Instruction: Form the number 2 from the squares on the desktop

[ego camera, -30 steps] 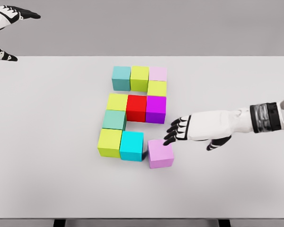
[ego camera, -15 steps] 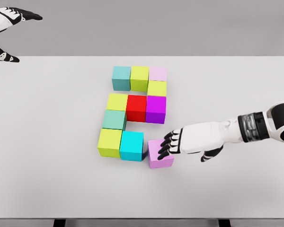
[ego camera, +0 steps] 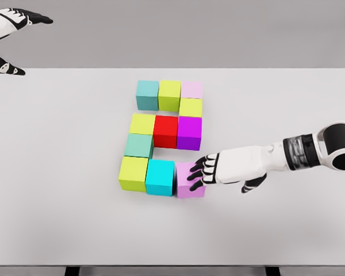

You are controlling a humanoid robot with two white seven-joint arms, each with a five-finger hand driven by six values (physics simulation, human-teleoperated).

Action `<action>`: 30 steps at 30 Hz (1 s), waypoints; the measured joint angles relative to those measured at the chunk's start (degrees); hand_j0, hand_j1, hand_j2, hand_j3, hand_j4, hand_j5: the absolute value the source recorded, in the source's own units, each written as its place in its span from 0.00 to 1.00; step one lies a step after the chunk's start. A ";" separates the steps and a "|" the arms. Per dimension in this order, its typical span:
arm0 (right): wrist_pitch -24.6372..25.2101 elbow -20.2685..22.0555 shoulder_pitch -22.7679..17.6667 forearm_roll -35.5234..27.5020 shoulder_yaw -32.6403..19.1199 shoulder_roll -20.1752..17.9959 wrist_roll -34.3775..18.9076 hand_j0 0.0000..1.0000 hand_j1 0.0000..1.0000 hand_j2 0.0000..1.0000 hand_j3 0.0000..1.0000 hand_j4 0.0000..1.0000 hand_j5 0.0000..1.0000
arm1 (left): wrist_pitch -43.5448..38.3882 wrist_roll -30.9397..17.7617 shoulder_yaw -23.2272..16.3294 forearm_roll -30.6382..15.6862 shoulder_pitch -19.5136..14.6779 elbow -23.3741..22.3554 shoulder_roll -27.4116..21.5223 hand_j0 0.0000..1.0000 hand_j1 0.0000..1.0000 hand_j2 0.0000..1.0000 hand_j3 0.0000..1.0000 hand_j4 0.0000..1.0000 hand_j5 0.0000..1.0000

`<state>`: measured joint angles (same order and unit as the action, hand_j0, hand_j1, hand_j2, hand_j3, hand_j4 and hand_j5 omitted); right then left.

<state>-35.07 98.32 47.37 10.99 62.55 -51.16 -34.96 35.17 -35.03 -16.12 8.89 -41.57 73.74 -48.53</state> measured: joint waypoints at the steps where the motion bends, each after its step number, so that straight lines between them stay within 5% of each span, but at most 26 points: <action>1: -0.01 -0.12 0.00 0.06 -0.04 0.01 0.00 1.00 1.00 1.00 1.00 1.00 1.00 | 0.00 0.00 0.00 0.00 0.00 0.00 0.01 1.00 1.00 1.00 1.00 1.00 1.00; 17: -0.08 1.05 1.14 -0.80 -3.43 -0.07 -0.06 1.00 1.00 1.00 1.00 1.00 1.00 | 0.00 0.00 0.01 -0.01 -0.62 0.00 0.09 1.00 1.00 1.00 1.00 1.00 1.00; 30: -0.09 0.06 -4.48 2.98 -8.70 -5.54 -0.06 1.00 1.00 1.00 1.00 1.00 1.00 | 0.00 0.00 0.06 -0.01 -0.97 0.00 0.06 1.00 1.00 1.00 1.00 1.00 1.00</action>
<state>-35.15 98.38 42.89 13.96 53.85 -56.70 -35.02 35.17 -35.03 -16.07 8.89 -42.54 73.74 -48.47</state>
